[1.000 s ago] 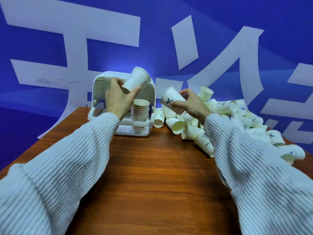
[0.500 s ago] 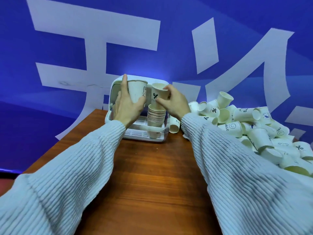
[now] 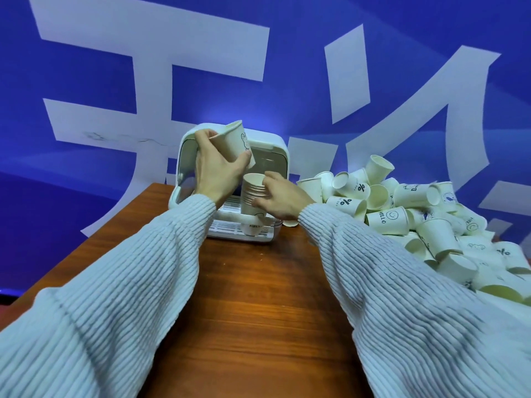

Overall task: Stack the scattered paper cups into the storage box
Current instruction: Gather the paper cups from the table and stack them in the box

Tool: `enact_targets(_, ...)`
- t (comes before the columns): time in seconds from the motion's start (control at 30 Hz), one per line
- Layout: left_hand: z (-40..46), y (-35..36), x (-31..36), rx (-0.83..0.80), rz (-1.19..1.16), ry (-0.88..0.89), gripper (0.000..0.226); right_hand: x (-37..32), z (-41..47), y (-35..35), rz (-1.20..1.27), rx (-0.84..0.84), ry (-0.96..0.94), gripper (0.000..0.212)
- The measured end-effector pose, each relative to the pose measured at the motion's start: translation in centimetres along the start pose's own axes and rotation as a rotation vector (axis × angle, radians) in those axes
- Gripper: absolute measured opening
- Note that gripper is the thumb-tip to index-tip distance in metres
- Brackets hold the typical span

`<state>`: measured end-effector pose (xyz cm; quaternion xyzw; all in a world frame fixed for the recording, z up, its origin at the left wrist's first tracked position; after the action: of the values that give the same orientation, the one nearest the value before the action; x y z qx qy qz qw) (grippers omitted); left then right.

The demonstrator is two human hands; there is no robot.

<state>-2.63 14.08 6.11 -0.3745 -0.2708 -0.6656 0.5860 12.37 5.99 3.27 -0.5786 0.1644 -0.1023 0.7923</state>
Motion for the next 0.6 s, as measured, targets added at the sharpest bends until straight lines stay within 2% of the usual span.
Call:
enact_targets(0.1, 1.1, 1.3, 0.2, -0.055, -0.074, 0.047, 0.082, 0.4, -0.6, -0.4, 0.211, 0.13, 0.071, 0.067)
enact_targets(0.17, 1.3, 2.3, 0.4, -0.112, -0.017, 0.098, 0.087, 0.8, -1.4, -0.7, 0.292, 0.236, 0.08, 0.072)
enact_targets(0.3, 1.0, 4.3, -0.5, -0.286, 0.25, 0.141, 0.081, 2.2, -2.7, -1.5, 0.388, 0.35, 0.098, 0.075)
enact_targets(0.47, -0.1, 5.4, -3.1, -0.503, 0.793, 0.151, 0.073, 4.5, -4.2, -1.9, 0.397, 0.413, 0.198, 0.074)
enact_targets(0.6, -0.9, 5.8, -3.3, -0.589, 0.875, 0.118, 0.09, 5.9, -5.8, -2.0, 0.385, 0.421, 0.212, 0.072)
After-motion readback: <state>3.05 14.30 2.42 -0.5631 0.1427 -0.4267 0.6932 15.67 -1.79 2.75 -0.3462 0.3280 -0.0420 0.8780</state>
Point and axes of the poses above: each hand's wrist, its own z-axis towards the middle knuckle, its own y-axis out of the palm, x = y × z, the point moved 3 cm from there along z, towards the middle knuckle, and after that the axes turned 4 degrees about x, right-handed, at the moved point
